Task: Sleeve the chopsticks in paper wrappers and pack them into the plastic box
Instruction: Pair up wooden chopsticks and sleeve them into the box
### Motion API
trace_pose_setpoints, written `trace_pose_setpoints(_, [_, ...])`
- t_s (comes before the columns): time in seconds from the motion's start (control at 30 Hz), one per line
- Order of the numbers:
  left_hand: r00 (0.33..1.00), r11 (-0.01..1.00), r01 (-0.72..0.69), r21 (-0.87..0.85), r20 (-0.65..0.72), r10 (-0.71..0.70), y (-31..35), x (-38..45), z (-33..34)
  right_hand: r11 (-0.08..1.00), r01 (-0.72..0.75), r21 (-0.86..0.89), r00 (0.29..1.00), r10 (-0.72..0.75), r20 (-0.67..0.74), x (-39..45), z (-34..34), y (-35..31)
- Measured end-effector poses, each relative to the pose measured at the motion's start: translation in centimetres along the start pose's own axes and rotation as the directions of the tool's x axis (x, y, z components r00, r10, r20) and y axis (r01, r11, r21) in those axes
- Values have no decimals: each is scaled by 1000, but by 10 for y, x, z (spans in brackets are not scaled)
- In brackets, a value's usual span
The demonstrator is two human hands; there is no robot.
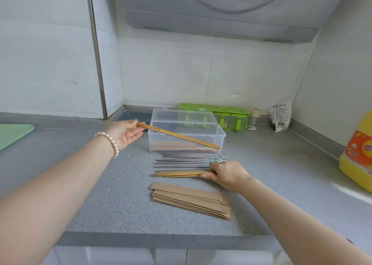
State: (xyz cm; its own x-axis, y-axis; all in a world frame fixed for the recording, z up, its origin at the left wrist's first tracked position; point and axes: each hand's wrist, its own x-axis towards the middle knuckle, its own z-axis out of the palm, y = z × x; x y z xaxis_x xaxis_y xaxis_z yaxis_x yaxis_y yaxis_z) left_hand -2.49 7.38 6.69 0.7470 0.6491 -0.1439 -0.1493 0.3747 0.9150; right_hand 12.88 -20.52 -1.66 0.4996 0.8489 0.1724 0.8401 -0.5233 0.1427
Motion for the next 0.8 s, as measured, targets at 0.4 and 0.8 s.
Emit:
trace_pose_setpoints(0.4, [1000,1000,-5,-1,-29,5,-5,-1,-1,997,78,-3,995,-78,-68,2,2,-8])
trace_pose_setpoints(0.8, [1000,1000,14,-18,-25,-14,-7,-10,1,997,-4,72,962,-16,273,11,10,-15])
